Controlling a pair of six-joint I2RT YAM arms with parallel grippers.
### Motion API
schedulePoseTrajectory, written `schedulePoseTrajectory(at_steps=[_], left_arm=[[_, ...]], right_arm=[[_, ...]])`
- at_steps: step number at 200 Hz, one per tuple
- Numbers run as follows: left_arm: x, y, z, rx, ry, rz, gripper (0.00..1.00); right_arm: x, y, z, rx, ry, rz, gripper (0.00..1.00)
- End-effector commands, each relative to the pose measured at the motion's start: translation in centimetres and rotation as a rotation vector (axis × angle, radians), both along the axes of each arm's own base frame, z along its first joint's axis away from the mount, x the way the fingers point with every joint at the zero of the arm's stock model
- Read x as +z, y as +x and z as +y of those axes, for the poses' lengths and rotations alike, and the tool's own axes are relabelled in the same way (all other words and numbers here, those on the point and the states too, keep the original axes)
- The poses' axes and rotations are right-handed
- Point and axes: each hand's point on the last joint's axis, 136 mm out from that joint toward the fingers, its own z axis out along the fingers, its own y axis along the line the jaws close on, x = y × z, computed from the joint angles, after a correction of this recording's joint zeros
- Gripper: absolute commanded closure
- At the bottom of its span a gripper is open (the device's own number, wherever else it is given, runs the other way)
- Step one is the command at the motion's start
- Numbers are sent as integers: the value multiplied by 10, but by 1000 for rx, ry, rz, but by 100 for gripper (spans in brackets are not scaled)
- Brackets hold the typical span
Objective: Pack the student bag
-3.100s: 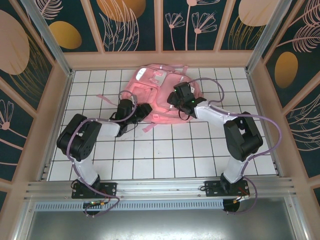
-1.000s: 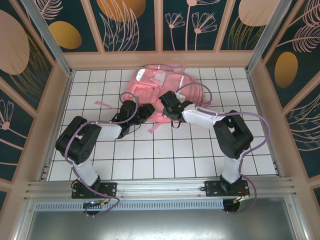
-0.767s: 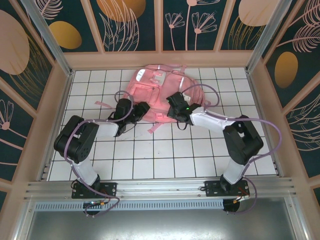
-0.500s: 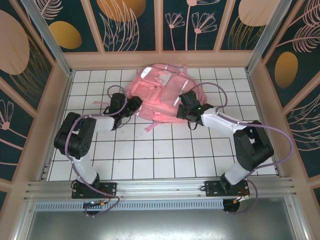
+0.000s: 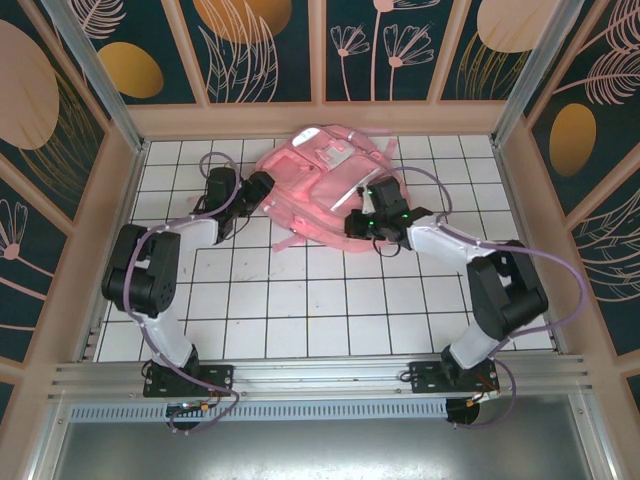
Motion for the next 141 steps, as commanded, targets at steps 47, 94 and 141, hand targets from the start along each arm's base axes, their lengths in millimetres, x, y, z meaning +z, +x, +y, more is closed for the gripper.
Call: schedulePoseTrajectory(at_steps=[47, 94, 141], left_arm=[[23, -69, -60, -87, -200, 29, 32], [5, -58, -59, -56, -165, 43, 52], [1, -44, -59, -49, -114, 18, 100]], right_arm=[[47, -4, 129, 336, 217, -77, 100], [44, -23, 130, 362, 214, -51, 100], [14, -43, 91, 295, 40, -3, 100]])
